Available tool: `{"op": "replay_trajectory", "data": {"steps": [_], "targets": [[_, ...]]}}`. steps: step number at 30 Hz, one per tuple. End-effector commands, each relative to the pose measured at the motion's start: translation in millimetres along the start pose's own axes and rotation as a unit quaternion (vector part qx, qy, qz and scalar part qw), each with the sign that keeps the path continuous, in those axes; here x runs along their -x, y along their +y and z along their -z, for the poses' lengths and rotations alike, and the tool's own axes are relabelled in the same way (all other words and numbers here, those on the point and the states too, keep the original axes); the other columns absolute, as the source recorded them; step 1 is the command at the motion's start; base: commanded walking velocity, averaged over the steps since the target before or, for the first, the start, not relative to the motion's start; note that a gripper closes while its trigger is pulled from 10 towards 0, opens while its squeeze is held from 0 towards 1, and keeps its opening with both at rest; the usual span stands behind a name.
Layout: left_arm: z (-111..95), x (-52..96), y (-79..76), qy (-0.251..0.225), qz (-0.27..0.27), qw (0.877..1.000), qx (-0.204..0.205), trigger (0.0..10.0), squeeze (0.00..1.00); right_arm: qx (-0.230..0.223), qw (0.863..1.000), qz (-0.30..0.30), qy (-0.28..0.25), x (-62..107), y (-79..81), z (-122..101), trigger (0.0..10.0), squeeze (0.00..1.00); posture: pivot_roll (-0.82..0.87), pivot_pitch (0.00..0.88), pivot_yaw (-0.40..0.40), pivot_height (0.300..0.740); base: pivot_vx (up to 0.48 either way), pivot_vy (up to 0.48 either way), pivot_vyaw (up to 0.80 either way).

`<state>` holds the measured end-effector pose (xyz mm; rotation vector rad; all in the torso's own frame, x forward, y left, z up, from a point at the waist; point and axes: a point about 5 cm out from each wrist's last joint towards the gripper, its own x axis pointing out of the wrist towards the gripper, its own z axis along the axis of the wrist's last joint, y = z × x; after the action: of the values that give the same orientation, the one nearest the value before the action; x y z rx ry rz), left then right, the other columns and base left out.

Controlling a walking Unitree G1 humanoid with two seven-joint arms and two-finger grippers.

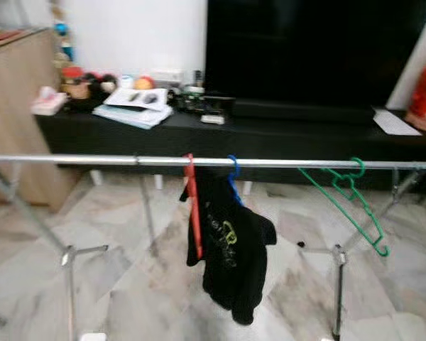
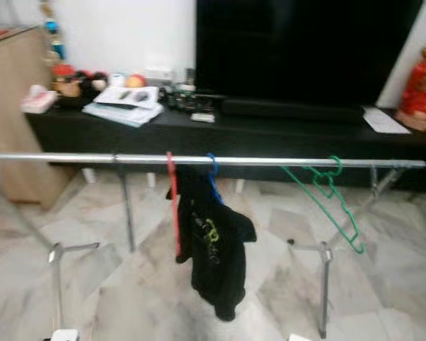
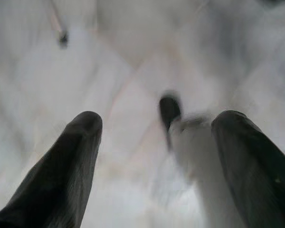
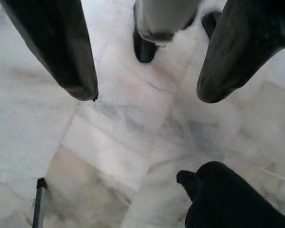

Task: Hang hanger

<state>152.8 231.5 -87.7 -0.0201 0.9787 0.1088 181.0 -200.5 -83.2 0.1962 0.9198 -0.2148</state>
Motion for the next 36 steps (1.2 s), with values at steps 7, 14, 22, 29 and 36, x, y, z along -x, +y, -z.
{"op": "replay_trajectory", "data": {"steps": [7, 14, 22, 29, 36], "targets": [[5.2, 1.9, 7.1, 0.015, -0.004, 1.000, -0.005, 10.0, 0.00, -0.002, 1.000, 0.004, 0.013, 1.9, -1.2, 10.2, 10.0, 0.00, -0.06, 0.000, -0.010, 0.740, -0.350, 0.000, 0.00], [7.3, 1.8, 5.7, 0.021, -0.007, 1.000, -0.002, 10.0, 0.00, -0.001, 1.000, 0.004, 0.013, 1.9, -1.0, 10.1, 10.0, 0.00, -0.06, 0.000, -0.011, 0.740, -0.139, 0.000, 0.00], [7.1, 1.7, 5.1, 0.020, 0.000, 1.000, 0.016, 10.0, 0.00, 0.001, 1.000, 0.001, 0.017, 1.7, 1.0, 10.7, 10.0, 0.00, -0.06, 0.000, -0.009, 0.740, 0.000, 0.000, -0.28], [5.9, 2.4, 10.6, 0.021, -0.001, 1.000, 0.016, 10.0, 0.00, 0.002, 1.000, 0.000, 0.019, 1.6, 2.1, 11.0, 10.0, 0.00, -0.06, 0.000, -0.006, 0.740, 0.000, 0.000, -0.78], [4.6, 2.5, 12.6, 0.024, 0.002, 1.000, 0.011, 10.0, 0.00, 0.003, 1.000, -0.002, 0.021, 1.7, 3.2, 12.1, 10.0, 0.00, -0.06, 0.000, 0.000, 0.740, 0.000, 0.000, -0.78]]}}
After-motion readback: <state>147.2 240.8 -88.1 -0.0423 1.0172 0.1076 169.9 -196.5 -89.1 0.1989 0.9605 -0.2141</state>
